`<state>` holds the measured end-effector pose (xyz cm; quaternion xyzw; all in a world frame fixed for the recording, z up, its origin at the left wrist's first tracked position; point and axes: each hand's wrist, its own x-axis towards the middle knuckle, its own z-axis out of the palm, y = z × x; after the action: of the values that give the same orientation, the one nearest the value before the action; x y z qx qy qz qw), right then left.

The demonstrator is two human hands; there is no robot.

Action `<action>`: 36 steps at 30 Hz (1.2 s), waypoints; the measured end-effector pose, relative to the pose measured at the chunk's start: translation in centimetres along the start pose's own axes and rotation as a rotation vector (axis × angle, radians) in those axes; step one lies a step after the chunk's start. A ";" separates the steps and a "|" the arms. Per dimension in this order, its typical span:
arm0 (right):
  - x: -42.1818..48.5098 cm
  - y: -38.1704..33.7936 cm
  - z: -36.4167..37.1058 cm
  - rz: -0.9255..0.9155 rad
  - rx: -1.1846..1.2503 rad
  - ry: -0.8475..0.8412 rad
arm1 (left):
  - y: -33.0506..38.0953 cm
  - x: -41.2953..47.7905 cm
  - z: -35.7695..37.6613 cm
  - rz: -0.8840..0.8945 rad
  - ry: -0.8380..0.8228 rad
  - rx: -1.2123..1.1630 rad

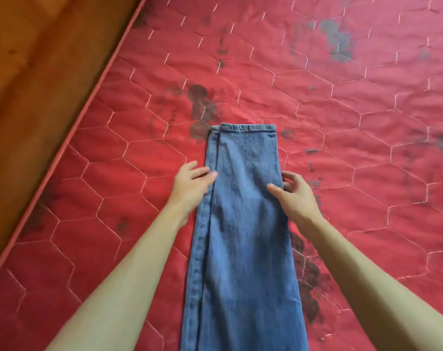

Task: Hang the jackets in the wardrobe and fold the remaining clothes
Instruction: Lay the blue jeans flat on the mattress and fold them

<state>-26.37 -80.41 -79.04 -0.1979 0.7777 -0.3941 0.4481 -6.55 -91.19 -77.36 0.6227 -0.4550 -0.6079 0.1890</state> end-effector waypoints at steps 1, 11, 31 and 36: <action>-1.1 1.2 -0.6 -0.011 0.013 0.018 | -1.5 -1.2 -0.4 0.021 0.044 -0.023; -15.1 9.3 -3.4 0.072 -0.072 -0.156 | -12.5 -15.7 -1.5 0.069 0.074 0.259; -23.1 13.6 -1.7 -0.001 -0.155 -0.243 | -19.1 -24.7 -4.9 0.018 0.161 0.177; -20.8 12.7 -1.0 0.151 -0.068 -0.201 | -16.3 -21.0 -3.6 -0.081 0.106 0.124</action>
<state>-15.87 -58.47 -77.57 -0.1925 0.7544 -0.3108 0.5452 5.48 -67.27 -77.25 0.6823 -0.4555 -0.5519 0.1495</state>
